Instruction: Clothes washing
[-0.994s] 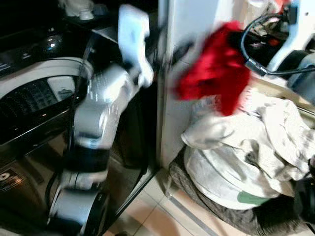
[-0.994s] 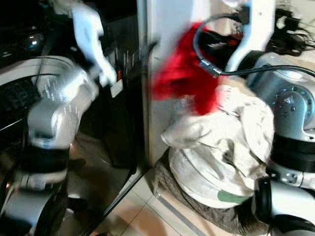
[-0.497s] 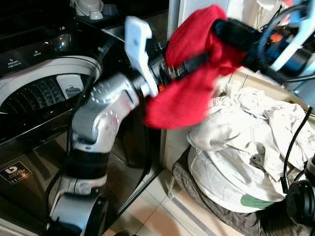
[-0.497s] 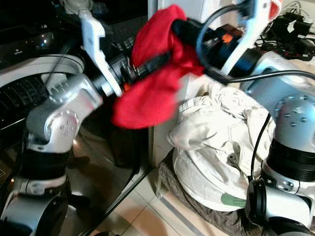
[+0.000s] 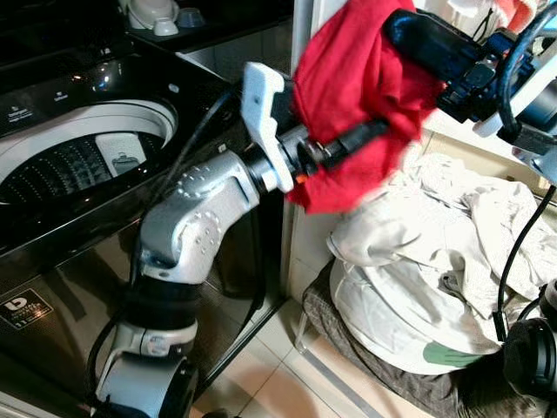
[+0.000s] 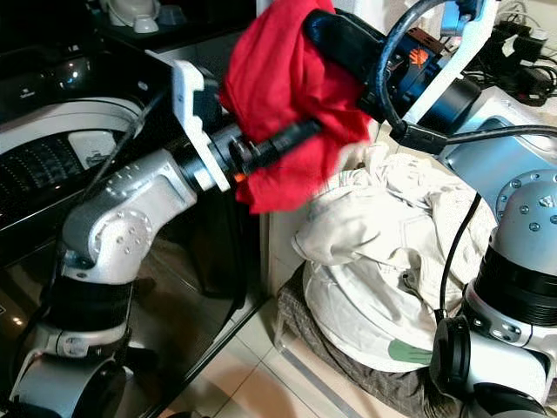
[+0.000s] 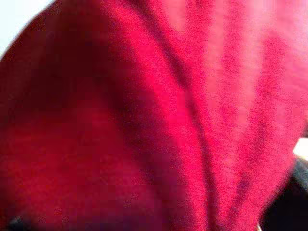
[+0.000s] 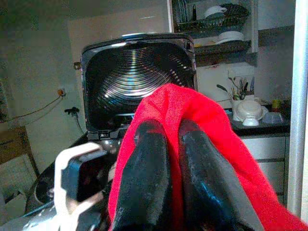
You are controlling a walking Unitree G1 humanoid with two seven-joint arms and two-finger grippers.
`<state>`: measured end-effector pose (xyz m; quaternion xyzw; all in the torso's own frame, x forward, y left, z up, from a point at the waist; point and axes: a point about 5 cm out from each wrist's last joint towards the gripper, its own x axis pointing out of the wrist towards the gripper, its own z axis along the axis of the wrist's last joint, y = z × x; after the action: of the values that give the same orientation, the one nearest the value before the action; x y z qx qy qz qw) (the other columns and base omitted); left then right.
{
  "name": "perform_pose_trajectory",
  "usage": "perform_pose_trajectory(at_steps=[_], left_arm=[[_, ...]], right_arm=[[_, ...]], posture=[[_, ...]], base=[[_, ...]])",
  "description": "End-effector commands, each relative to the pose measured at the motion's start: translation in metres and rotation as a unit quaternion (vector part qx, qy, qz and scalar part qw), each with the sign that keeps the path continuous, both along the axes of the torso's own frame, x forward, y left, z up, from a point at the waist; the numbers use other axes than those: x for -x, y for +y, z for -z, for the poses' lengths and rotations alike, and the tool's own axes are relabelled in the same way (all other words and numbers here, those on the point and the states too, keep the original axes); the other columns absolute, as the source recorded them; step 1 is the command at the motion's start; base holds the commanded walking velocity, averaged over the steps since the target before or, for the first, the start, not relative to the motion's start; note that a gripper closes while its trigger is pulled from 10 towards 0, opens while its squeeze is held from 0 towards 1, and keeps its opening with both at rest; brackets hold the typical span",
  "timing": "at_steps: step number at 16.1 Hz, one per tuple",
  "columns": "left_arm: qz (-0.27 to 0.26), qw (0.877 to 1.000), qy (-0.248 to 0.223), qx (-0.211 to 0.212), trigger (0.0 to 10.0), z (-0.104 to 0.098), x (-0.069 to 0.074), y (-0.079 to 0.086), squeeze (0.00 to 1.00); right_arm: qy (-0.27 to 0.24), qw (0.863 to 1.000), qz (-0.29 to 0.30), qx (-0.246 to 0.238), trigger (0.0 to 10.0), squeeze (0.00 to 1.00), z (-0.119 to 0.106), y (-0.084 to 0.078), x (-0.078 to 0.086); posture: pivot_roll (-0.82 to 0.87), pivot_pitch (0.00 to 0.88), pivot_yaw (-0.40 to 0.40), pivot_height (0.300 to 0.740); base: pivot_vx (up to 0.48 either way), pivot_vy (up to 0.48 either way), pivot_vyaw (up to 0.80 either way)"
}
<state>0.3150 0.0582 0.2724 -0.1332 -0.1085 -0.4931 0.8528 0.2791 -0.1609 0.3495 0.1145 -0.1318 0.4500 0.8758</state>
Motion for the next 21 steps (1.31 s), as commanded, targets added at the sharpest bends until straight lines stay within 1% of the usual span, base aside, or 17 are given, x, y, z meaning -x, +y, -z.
perform_pose_trajectory(at_steps=[1, 3, 4, 11, 12, 13, 14, 15, 16, 17, 18, 19, 20, 21], left_arm=[[-0.007, 1.000, -0.014, 0.019, 0.0, -0.010, -0.002, 0.002, 0.00], [-0.016, 0.999, -0.022, 0.047, 0.0, -0.017, -0.002, 0.007, 0.00], [-0.022, 0.998, -0.024, 0.054, 0.0, -0.018, -0.002, 0.009, 0.00], [-0.042, 0.997, -0.026, 0.066, 0.0, -0.019, -0.005, 0.012, 0.00], [-0.054, 0.995, -0.025, 0.074, 0.0, -0.020, -0.008, 0.015, 0.00], [-0.073, 0.994, -0.032, 0.078, 0.0, -0.022, -0.011, 0.018, 0.00], [-0.095, 0.991, -0.042, 0.080, 0.0, -0.024, -0.015, 0.023, 0.00], [-0.145, 0.985, -0.044, 0.075, 0.0, -0.026, -0.025, 0.034, 0.00], [-0.166, 0.983, -0.046, 0.067, 0.0, -0.027, -0.030, 0.038, 0.00], [-0.223, 0.972, -0.053, 0.044, 0.0, -0.031, -0.042, 0.052, 0.00], [-0.296, 0.952, -0.080, -0.002, 0.0, -0.038, -0.054, 0.071, 0.00], [-0.380, 0.917, -0.114, -0.044, 0.0, -0.054, -0.067, 0.098, 0.00], [-0.416, 0.896, -0.137, -0.075, 0.0, -0.063, -0.071, 0.110, 0.00], [-0.487, 0.839, -0.189, -0.152, 0.0, -0.089, -0.079, 0.133, 0.00]], right_arm=[[-0.006, 1.000, -0.002, 0.008, 0.0, 0.00, -0.001, 0.002, 0.004], [-0.003, 1.000, -0.002, 0.009, 0.0, 0.00, 0.001, 0.002, 0.003], [-0.002, 1.000, -0.002, 0.009, 0.0, 0.00, 0.001, 0.002, 0.003], [0.006, 1.000, 0.011, 0.011, 0.0, 0.00, 0.005, 0.001, 0.001], [0.004, 1.000, 0.020, 0.015, 4.0, 0.00, 0.005, 0.001, 0.000], [-0.004, 0.999, 0.032, 0.022, 6.8, 0.00, 0.005, 0.000, -0.001], [-0.009, 0.999, 0.038, 0.026, 10.0, 0.40, 0.006, 0.000, -0.001], [0.000, 0.999, 0.029, 0.017, 10.0, 1.00, 0.008, 0.001, -0.002], [0.001, 0.999, 0.027, 0.018, 10.0, 1.00, 0.010, 0.001, -0.002], [0.000, 0.998, 0.026, 0.053, 10.0, 1.00, 0.016, 0.004, 0.000], [-0.001, 0.992, 0.038, 0.118, 10.0, 1.00, 0.028, 0.010, 0.002], [0.005, 0.985, 0.034, 0.169, 10.0, 0.00, 0.041, 0.016, 0.003], [0.008, 0.984, 0.025, 0.179, 10.0, 0.00, 0.045, 0.019, 0.005], [0.011, 0.982, 0.011, 0.188, 10.0, 0.00, 0.050, 0.026, 0.007]], posture=[[-0.08, 0.000, -0.001, 0.740], [-0.07, 0.000, -0.003, 0.740], [-0.07, 0.000, -0.004, 0.740], [-0.07, 0.000, 0.002, 0.740], [-0.07, 0.000, 0.005, 0.740], [-0.07, 0.000, 0.007, 0.740], [-0.07, 0.000, 0.010, 0.740], [-0.07, 0.000, 0.013, 0.740], [-0.07, 0.000, 0.013, 0.740], [-0.07, 0.000, 0.016, 0.740], [-0.07, 0.000, 0.021, 0.740], [-0.06, 0.000, 0.020, 0.740], [-0.06, 0.000, 0.020, 0.740], [-0.06, 0.000, 0.018, 0.740]], base=[[0.000, 0.000, 0.00], [0.000, 0.000, 0.00], [0.000, 0.000, 0.00], [0.000, 0.000, 0.00], [0.000, 0.000, 0.00], [0.000, 0.000, 0.00], [0.000, 0.000, 0.00], [0.000, 0.000, 0.00], [0.000, 0.000, 0.00], [0.000, 0.000, 0.00], [0.000, 0.000, 0.00], [0.000, 0.000, 0.00], [0.000, 0.000, 0.00], [0.000, 0.000, 0.00]])
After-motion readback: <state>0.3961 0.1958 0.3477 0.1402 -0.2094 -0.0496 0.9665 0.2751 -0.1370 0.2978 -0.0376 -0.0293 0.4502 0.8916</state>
